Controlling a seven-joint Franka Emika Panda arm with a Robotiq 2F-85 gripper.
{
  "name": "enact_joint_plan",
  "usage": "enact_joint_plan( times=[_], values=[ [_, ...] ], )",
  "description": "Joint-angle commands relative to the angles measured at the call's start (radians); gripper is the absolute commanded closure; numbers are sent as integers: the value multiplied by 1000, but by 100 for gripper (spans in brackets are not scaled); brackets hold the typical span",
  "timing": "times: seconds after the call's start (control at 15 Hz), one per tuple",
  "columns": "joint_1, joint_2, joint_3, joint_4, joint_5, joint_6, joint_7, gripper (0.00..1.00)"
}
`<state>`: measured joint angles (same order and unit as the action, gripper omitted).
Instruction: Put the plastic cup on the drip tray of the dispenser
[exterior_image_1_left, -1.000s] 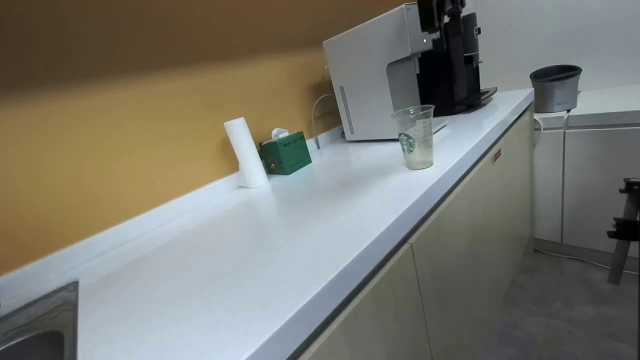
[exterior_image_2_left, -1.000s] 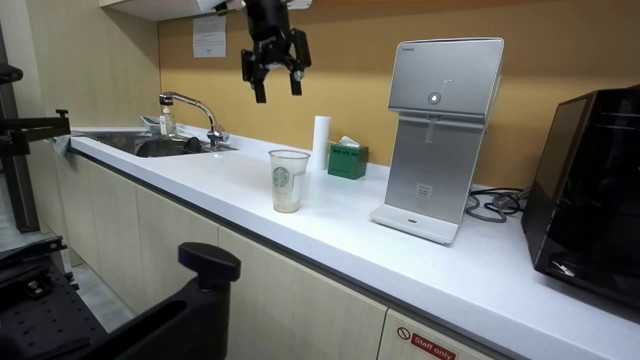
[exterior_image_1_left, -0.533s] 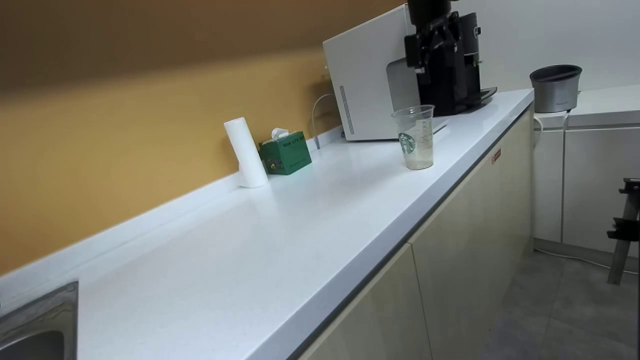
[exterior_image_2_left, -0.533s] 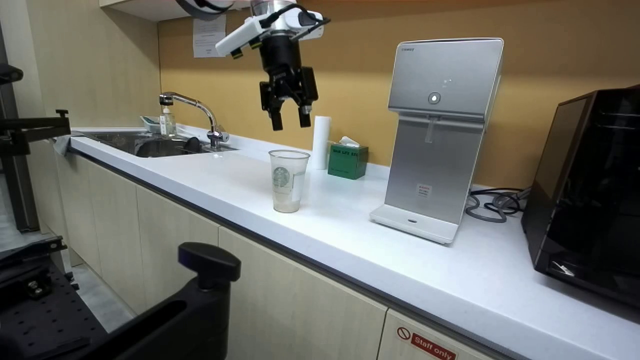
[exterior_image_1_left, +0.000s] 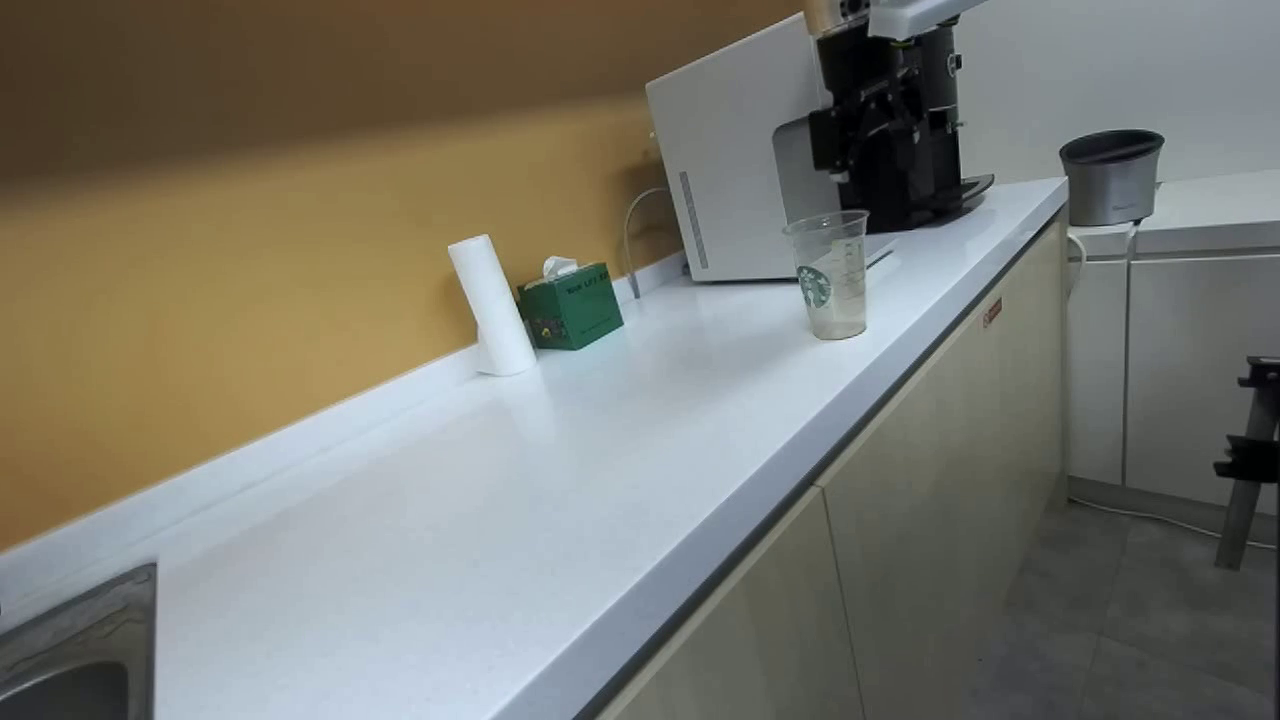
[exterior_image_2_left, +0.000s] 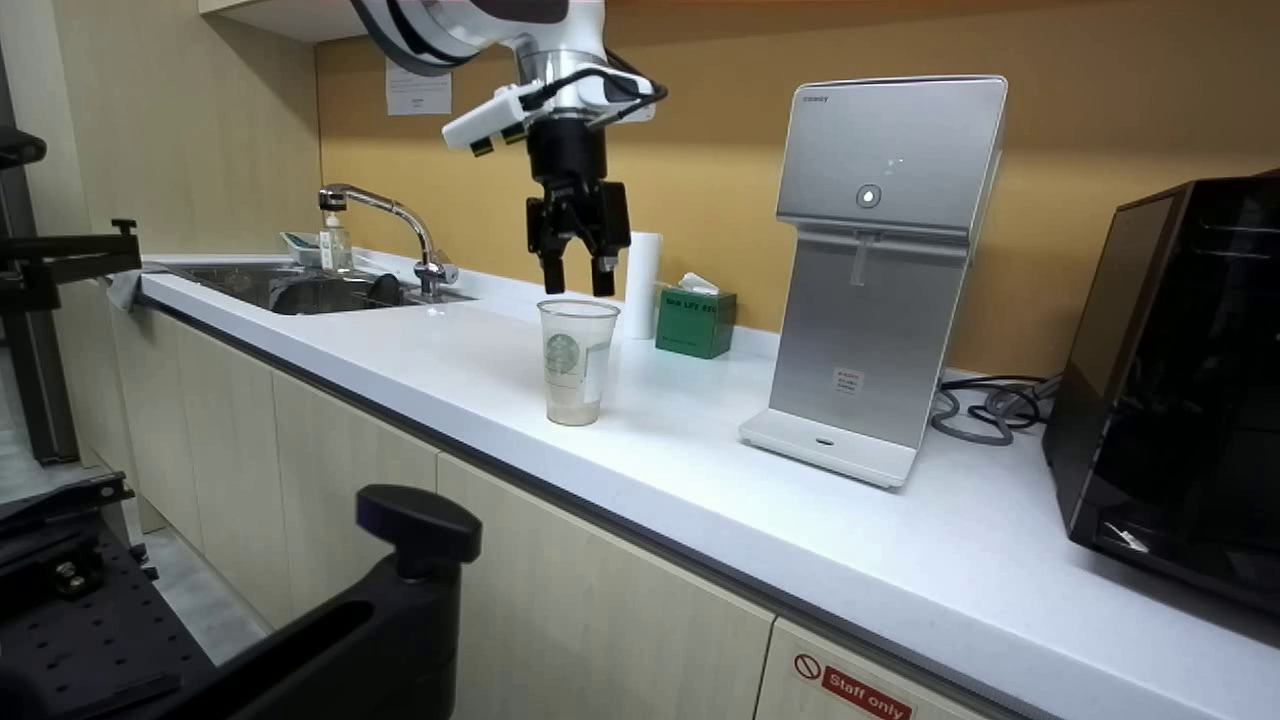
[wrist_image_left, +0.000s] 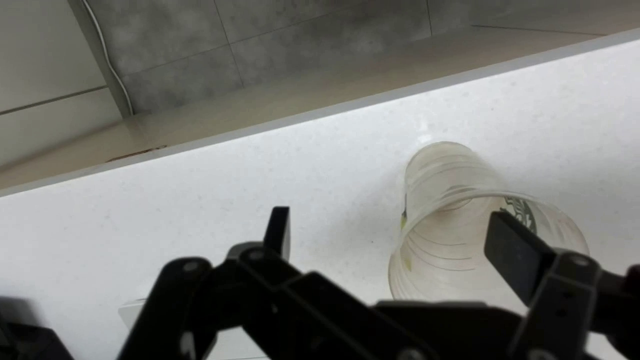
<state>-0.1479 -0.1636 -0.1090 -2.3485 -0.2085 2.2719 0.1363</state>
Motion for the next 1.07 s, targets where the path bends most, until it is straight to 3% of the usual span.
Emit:
enact_joint_plan(
  times=[0.0, 0.53, 0.6, 0.73, 1.0],
  values=[
    [1, 28, 1, 9, 28, 14, 29, 0],
    [4, 86, 1, 26, 59, 75, 37, 0],
    [4, 91, 0, 28, 68, 84, 33, 22],
    [6, 100, -2, 33, 84, 99, 26, 32],
    [8, 111, -3, 36, 124, 128, 19, 62]
  ],
)
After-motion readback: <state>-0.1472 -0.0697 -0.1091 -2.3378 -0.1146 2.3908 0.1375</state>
